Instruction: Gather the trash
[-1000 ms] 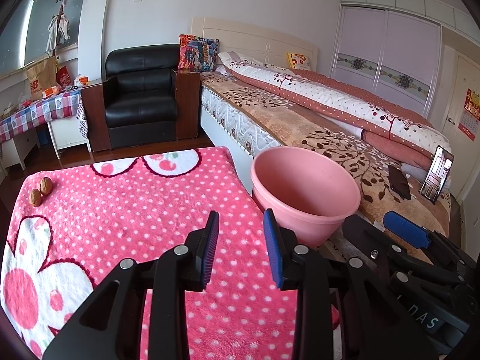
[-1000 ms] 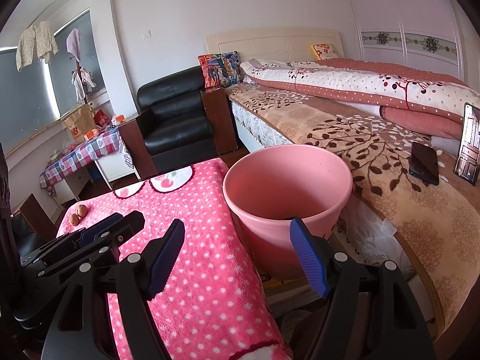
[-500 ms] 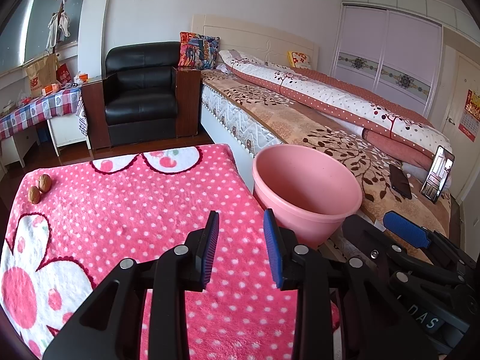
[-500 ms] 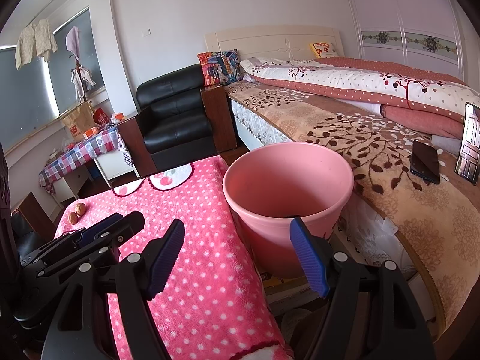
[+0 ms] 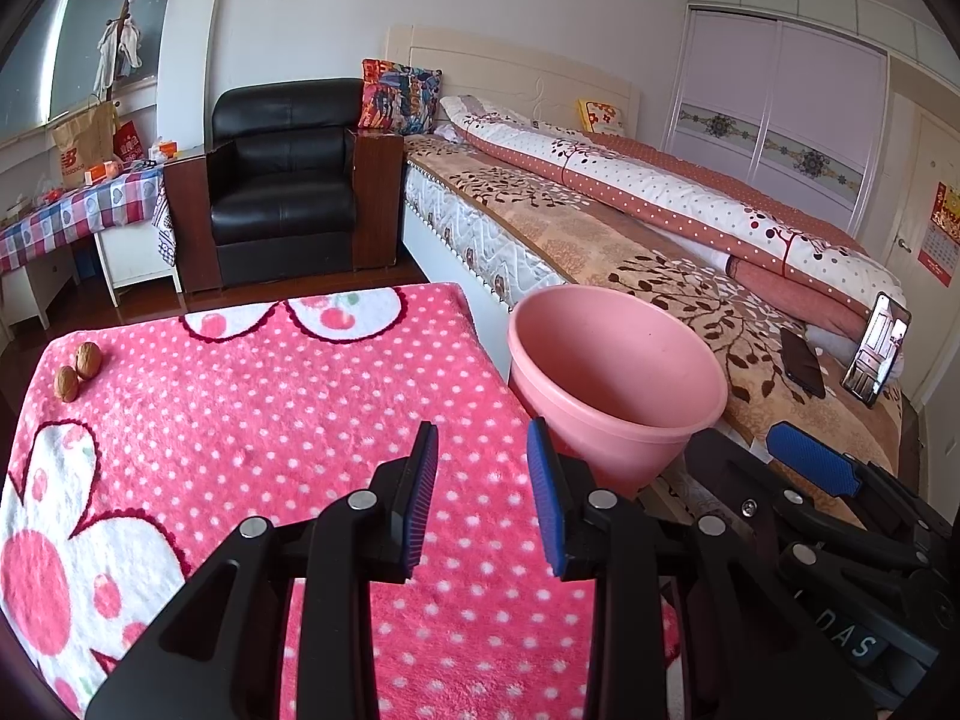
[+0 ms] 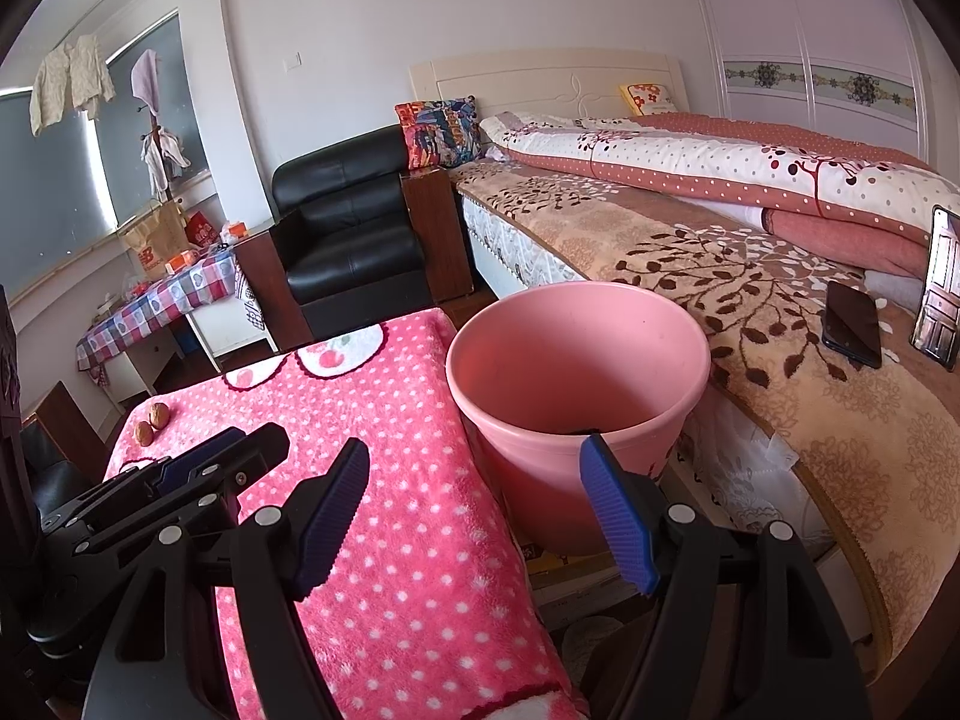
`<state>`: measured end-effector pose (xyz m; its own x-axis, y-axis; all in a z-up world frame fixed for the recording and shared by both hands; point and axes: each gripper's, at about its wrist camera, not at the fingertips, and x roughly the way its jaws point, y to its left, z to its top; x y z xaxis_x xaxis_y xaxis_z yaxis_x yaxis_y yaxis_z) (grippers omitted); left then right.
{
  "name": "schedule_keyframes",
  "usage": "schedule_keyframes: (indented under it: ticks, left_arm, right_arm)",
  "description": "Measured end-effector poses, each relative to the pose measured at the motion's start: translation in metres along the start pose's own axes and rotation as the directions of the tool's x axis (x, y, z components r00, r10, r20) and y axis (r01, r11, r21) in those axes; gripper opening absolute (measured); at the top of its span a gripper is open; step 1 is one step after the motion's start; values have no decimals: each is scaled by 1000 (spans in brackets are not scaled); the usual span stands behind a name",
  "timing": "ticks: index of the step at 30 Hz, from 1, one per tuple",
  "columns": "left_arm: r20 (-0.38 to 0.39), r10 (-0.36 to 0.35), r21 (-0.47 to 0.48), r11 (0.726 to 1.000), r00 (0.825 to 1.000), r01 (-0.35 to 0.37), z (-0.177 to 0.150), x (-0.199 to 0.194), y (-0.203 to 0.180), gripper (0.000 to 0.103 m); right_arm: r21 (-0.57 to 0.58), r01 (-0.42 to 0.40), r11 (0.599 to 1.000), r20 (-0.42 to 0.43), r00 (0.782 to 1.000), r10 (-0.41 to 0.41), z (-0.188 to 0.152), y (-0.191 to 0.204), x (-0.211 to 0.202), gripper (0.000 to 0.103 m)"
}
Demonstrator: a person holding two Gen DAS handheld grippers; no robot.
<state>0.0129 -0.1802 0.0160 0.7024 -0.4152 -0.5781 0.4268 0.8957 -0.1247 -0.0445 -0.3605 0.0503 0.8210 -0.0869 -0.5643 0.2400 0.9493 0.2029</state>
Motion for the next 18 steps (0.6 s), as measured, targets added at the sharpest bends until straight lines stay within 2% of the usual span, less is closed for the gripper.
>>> schedule_keyframes:
  ticks: [18]
  left_arm:
    - [-9,11,1,1000,1000,-11,0,3,1,31]
  right_arm:
    - [-6,1,1000,-8,1000,-1,-1,0,0,72]
